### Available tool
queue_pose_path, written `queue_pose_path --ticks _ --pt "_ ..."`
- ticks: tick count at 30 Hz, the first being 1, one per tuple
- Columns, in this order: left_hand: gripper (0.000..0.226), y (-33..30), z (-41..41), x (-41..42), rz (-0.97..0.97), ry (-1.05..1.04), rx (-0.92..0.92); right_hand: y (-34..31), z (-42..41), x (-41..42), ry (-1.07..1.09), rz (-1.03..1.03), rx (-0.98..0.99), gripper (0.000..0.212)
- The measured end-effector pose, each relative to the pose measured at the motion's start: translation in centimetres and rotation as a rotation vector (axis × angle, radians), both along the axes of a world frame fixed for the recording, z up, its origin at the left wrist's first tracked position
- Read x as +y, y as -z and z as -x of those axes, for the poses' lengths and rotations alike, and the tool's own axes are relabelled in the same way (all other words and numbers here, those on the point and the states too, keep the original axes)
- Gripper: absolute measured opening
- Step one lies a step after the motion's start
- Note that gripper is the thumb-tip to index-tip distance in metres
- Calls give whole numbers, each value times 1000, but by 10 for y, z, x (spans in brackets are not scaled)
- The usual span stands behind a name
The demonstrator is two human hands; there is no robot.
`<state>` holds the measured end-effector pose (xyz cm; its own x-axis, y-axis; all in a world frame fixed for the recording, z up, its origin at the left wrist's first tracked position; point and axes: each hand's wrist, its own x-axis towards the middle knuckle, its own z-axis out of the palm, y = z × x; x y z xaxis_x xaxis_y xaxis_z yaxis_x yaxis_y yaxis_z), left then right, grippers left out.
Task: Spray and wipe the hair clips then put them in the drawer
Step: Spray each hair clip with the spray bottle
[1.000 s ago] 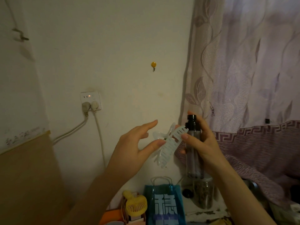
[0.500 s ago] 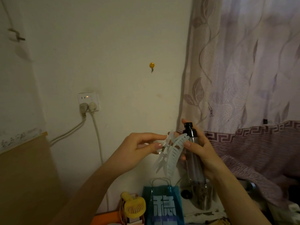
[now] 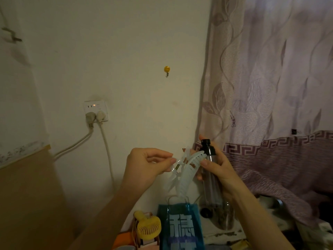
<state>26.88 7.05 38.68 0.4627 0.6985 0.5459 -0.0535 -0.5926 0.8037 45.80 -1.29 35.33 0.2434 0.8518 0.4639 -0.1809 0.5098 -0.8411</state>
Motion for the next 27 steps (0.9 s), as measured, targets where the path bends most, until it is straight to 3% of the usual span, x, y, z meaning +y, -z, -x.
queue_pose_path --ticks 9,18,27 --pt "19 1 8 8 -131 -233 -186 2 11 -11 289 -70 -210 75" --pt "21 -3 6 1 -265 -342 -269 -8 30 -15 459 -192 -445 59" --pt "22 -5 4 -1 -255 -344 -306 -7 34 -13 566 -251 -492 46"
